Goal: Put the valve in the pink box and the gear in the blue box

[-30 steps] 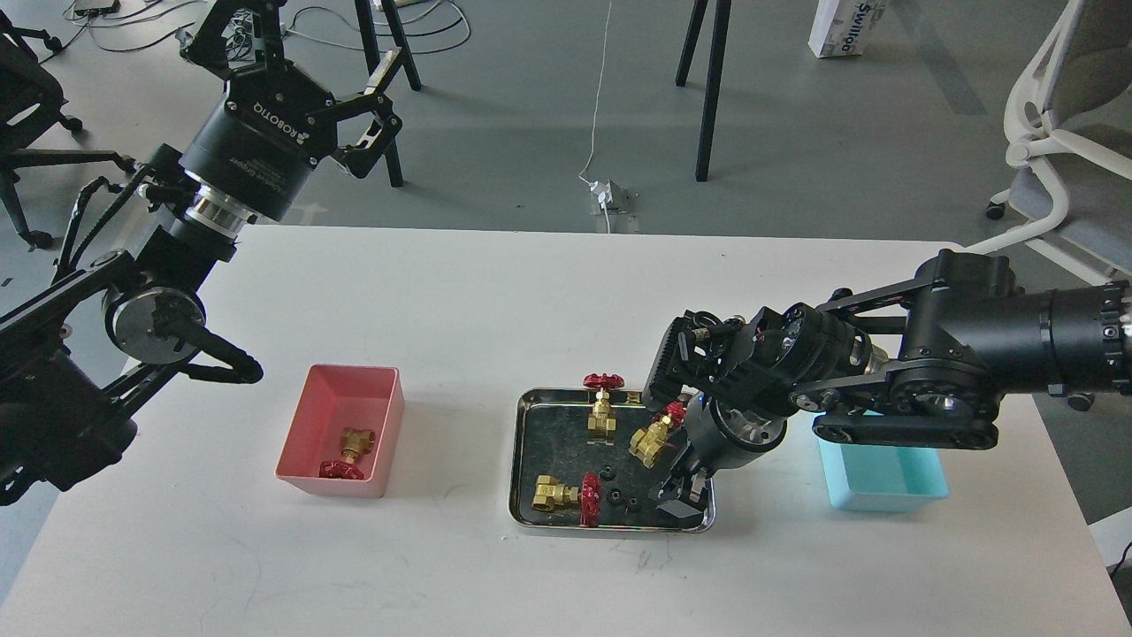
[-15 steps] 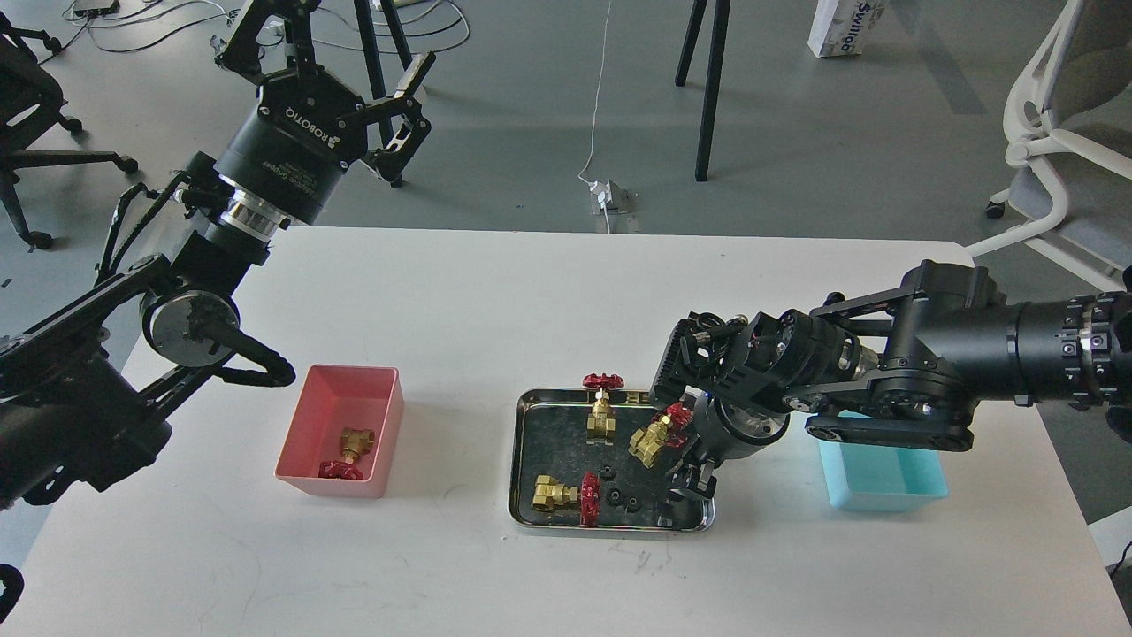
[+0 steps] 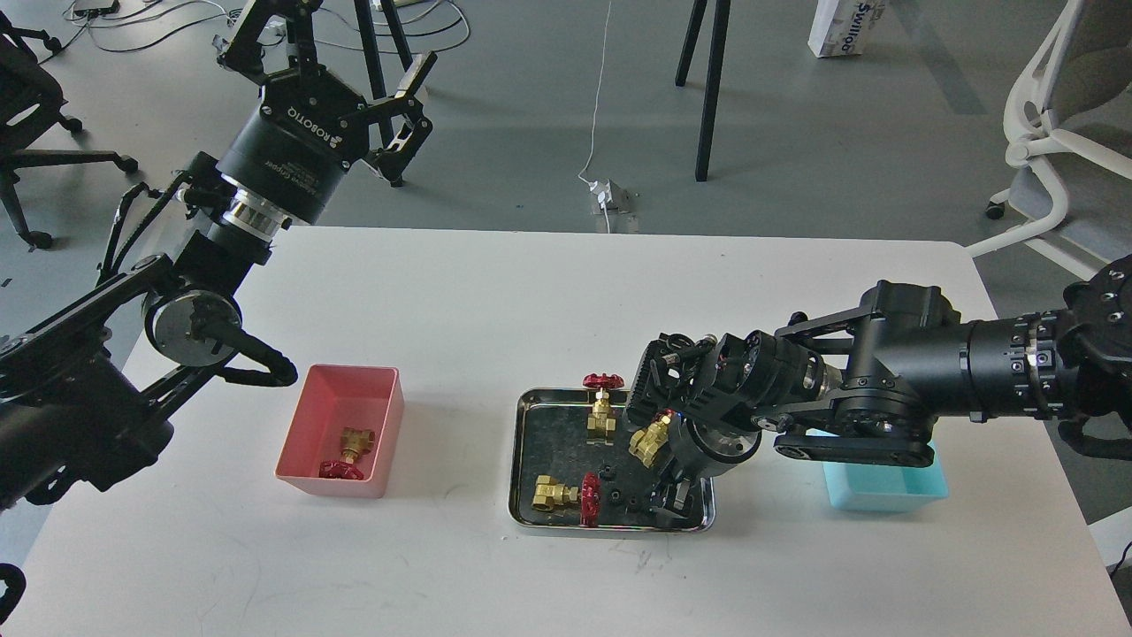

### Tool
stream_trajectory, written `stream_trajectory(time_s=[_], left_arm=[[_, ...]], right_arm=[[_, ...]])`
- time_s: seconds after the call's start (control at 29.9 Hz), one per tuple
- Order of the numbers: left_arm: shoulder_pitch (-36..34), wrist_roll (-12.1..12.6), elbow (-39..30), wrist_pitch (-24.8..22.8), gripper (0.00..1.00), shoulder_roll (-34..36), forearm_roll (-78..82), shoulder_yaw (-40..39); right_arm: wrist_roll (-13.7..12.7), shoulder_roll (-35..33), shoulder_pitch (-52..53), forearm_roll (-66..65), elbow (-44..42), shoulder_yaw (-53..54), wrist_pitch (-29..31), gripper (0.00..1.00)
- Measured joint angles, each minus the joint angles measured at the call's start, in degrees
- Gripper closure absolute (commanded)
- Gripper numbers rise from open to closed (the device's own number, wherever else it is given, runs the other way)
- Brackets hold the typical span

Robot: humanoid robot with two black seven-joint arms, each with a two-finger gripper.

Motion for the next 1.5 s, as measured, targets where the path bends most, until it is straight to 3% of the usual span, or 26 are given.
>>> stream_trajectory(time_s=[0.87, 1.5], left_arm=[[0.1, 0.0, 0.8, 0.1, 0.08, -0.3, 0.1, 0.0], [0.3, 0.0, 1.1, 0.1, 0.08, -1.4, 0.1, 0.0]], right_arm=[[-2.2, 0.6, -1.8, -0.3, -0.9, -0.3, 0.0, 0.41], [-2.2, 0.6, -2.0, -0.4, -1.3, 0.1, 0.0, 0.41]])
